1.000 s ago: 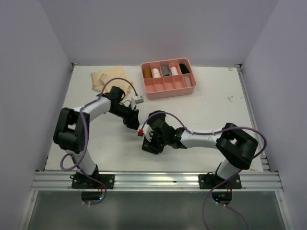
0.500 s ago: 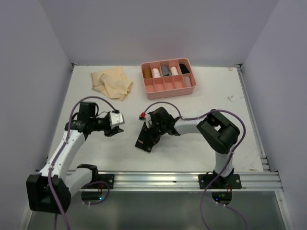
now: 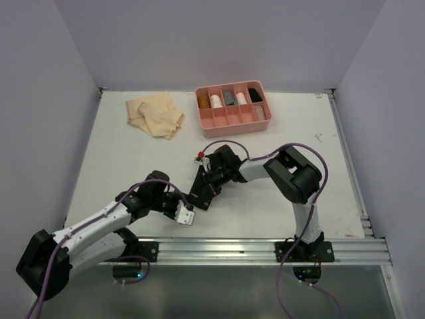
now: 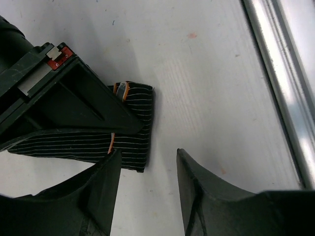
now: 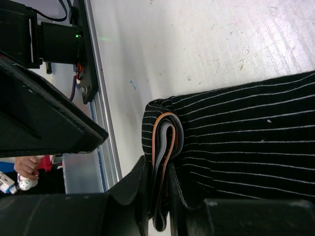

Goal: Roll the underwear

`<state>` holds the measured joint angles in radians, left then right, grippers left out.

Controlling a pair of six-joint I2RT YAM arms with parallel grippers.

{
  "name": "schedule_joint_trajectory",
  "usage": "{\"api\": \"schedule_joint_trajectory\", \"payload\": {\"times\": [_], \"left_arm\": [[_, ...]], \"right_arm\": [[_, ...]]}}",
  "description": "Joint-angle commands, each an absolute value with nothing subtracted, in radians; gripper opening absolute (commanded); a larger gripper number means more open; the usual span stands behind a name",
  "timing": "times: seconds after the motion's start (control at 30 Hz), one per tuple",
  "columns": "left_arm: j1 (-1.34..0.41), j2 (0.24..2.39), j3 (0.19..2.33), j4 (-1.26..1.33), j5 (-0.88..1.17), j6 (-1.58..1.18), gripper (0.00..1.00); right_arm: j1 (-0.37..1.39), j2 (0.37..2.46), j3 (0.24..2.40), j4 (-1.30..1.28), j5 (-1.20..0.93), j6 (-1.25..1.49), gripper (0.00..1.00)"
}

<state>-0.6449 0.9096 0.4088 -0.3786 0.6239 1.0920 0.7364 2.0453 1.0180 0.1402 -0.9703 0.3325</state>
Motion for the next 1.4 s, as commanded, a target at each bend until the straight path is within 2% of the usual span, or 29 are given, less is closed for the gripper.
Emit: {"api": "schedule_joint_trajectory", "payload": {"times": [0.0, 0.2, 0.37, 0.53, 0.67, 0.73, 0.77, 0.8, 0.83, 0.93, 0.97, 1.0, 1.13, 1.23, 1.37], "left_arm": [[-0.686, 0.948, 0.377, -0.146, 0.519, 1.056, 0.54], [-0.736, 1.025, 0.354, -0.025, 0.428, 1.029, 0.57], [-0.768, 1.121, 0.353, 0.017, 0.388, 1.026, 0.57], [-0.788, 1.235, 0.376, 0.002, 0.316, 1.032, 0.46], [-0.792, 1.290, 0.420, -0.136, 0.291, 1.046, 0.23], [-0.792, 1.302, 0.449, -0.222, 0.305, 1.060, 0.13], [-0.792, 1.308, 0.462, -0.256, 0.328, 1.072, 0.02], [-0.792, 1.312, 0.480, -0.282, 0.339, 1.078, 0.00], [-0.792, 1.324, 0.488, -0.328, 0.350, 1.083, 0.00], [-0.792, 1.356, 0.526, -0.427, 0.397, 1.098, 0.00], [-0.792, 1.370, 0.538, -0.452, 0.417, 1.103, 0.00], [-0.792, 1.388, 0.567, -0.483, 0.423, 1.111, 0.00], [-0.756, 1.514, 0.661, -0.641, 0.506, 1.098, 0.00], [-0.714, 1.600, 0.736, -0.728, 0.575, 1.089, 0.00], [-0.644, 1.767, 0.862, -0.869, 0.659, 1.104, 0.00]], "right_arm": [[0.739, 2.109, 1.020, 0.072, -0.888, 0.301, 0.06], [0.739, 2.134, 1.045, 0.043, -0.896, 0.291, 0.06], [0.738, 2.143, 1.055, 0.029, -0.900, 0.290, 0.07], [0.738, 2.148, 1.060, 0.021, -0.905, 0.287, 0.08], [0.732, 2.138, 1.060, 0.021, -0.910, 0.294, 0.11], [0.720, 2.122, 1.065, 0.017, -0.908, 0.299, 0.19], [0.713, 2.109, 1.066, 0.005, -0.904, 0.301, 0.22], [0.703, 2.096, 1.072, 0.003, -0.882, 0.298, 0.29], [0.675, 2.080, 1.071, -0.024, -0.873, 0.305, 0.33], [0.603, 2.005, 1.086, -0.069, -0.841, 0.313, 0.54], [0.585, 1.958, 1.094, -0.084, -0.821, 0.313, 0.64], [0.568, 1.930, 1.101, -0.107, -0.771, 0.305, 0.65], [0.488, 1.789, 1.112, -0.188, -0.637, 0.278, 0.64], [0.468, 1.648, 1.100, -0.241, -0.537, 0.246, 0.58], [0.469, 1.476, 1.046, -0.290, -0.469, 0.209, 0.44]]}}
